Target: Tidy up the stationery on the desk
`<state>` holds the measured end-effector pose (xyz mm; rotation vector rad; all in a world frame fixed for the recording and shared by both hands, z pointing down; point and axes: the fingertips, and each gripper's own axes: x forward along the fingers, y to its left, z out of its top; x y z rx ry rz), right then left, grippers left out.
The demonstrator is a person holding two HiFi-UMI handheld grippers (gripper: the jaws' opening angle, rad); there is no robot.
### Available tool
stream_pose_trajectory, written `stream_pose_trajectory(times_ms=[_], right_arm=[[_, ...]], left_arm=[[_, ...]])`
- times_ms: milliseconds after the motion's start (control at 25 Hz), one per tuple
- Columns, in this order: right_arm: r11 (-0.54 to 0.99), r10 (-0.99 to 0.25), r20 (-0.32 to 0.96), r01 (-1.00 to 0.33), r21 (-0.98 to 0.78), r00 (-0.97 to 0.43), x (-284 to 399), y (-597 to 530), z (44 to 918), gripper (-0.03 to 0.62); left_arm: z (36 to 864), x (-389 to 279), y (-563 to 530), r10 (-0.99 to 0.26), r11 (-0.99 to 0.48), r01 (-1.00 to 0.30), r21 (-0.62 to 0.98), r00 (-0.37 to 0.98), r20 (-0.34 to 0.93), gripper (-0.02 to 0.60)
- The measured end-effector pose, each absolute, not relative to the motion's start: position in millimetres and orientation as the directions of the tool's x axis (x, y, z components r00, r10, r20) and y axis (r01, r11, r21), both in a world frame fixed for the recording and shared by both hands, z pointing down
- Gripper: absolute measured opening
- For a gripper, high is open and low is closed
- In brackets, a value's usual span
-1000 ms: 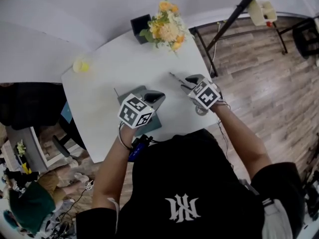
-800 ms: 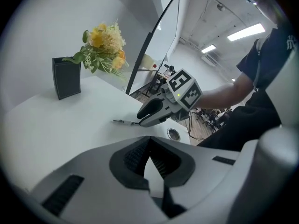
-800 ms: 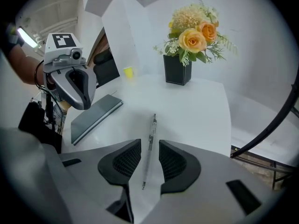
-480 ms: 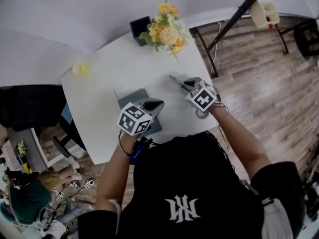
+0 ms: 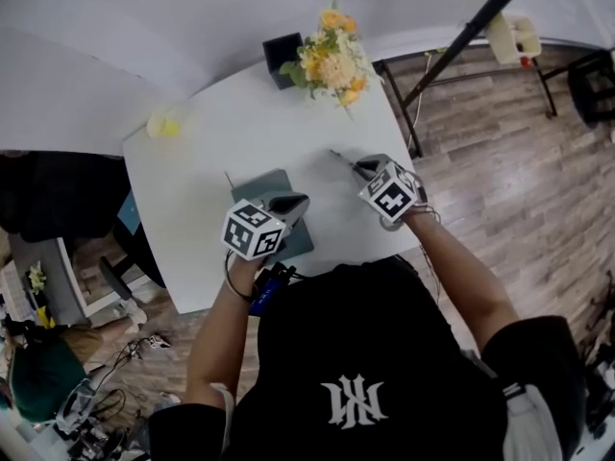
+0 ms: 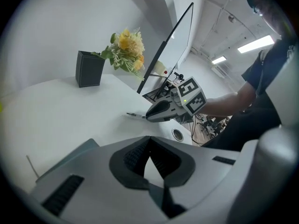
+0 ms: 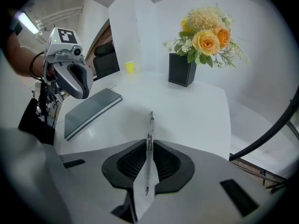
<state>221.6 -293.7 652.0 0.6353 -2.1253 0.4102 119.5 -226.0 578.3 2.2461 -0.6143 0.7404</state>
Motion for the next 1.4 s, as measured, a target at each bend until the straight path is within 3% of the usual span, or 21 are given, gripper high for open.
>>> stream_pose_trajectory(times_ms=[680, 960, 1400], right_arm=[[0.739, -0.373, 0.680, -0.645, -0.193, -0.631, 159, -273, 585, 0.067], [0.640, -0.371, 0.673, -0.701, -0.314, -0.640, 134, -256, 596, 0.067], [0.547, -0.377, 0.703, -0.757, -0.356, -0.603, 109, -231, 607, 0.067]], left_arm=[[561, 3, -212, -0.448, -0.510, -0.747, 0.426, 0.654, 0.610, 0.003], [567, -44, -185, -0.484, -0.450, -0.772, 0.448, 0.633, 0.604, 0.003], [569, -78, -164, -0.512, -0.464, -0.731, 0.500, 0.682, 0.522, 0.003]])
